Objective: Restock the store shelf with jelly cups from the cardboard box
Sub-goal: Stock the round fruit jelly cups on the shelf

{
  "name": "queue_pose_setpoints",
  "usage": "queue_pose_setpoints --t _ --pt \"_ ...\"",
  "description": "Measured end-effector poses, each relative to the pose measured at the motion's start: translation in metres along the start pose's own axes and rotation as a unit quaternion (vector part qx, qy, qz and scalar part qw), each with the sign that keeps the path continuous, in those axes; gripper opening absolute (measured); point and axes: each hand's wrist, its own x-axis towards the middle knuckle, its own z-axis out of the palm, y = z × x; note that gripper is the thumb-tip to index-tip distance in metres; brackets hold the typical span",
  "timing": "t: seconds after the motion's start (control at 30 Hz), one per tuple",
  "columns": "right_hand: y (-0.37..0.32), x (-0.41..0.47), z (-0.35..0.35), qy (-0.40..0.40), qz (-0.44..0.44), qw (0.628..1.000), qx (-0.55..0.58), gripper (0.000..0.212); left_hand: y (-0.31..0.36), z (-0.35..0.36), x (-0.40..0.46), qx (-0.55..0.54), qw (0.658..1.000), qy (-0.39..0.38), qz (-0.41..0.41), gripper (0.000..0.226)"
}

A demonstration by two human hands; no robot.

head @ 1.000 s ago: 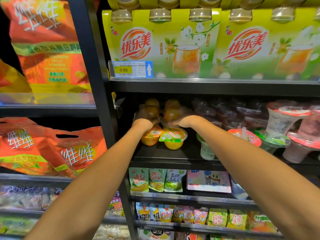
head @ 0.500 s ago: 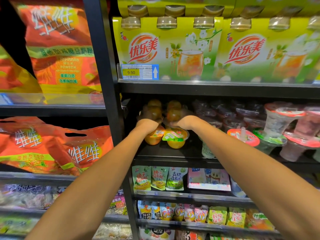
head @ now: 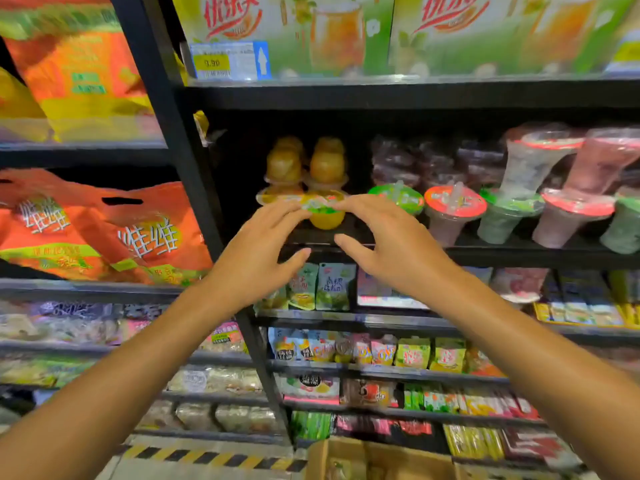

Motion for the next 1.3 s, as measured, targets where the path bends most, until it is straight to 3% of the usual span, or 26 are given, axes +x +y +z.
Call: queue_pose_setpoints --t 0.13,0.27,0.37,0.47,0.53,0.73,0.83,0.97,1.07,1.2,1.3 --pt "0.021 -0.099 0.051 -0.050 0.038 0.998 0.026 0.046 0.023 0.063 -0.076 -0.004 0.996 -0.079 0.028 0.053" --pt "0.056 -0.203 0.122 -0.151 0.178 0.970 0.066 0.044 0.035 0.153 -0.154 -0.051 0.978 -0.197 0.042 0.050" --pt "0.076 -0.280 0.168 -0.258 0.322 0.907 0.087 0.047 0.041 0.221 -0.203 -0.079 0.955 -0.279 0.055 0.051" --pt "0.092 -0.352 0.205 -0.311 0.456 0.825 0.120 0.047 0.047 0.292 -0.249 -0.118 0.924 -0.361 0.036 0.062" --pt "0.105 -0.402 0.233 -0.357 0.507 0.777 0.107 0.048 0.053 0.334 -0.280 -0.139 0.902 -0.408 0.016 0.055" --pt "0.153 -0.513 0.336 -0.339 0.548 0.748 0.155 0.042 0.059 0.467 -0.370 -0.153 0.839 -0.512 -0.103 0.054" --pt "0.188 -0.570 0.404 -0.333 0.555 0.746 0.156 0.041 0.062 0.535 -0.416 -0.140 0.830 -0.527 -0.122 0.064" --pt "0.232 -0.633 0.497 -0.380 0.525 0.744 0.160 0.052 0.071 0.622 -0.466 -0.176 0.822 -0.517 -0.162 0.069" --pt "0.266 -0.663 0.567 -0.384 0.512 0.749 0.172 0.051 0.072 0.681 -0.495 -0.158 0.795 -0.558 -0.177 0.068" --pt "0.294 -0.675 0.666 -0.393 0.546 0.699 0.242 0.053 0.063 0.750 -0.524 -0.131 0.787 -0.581 -0.162 0.054" --pt "0.301 -0.669 0.740 -0.402 0.580 0.646 0.292 0.061 0.049 0.794 -0.536 -0.105 0.753 -0.623 -0.187 0.057"
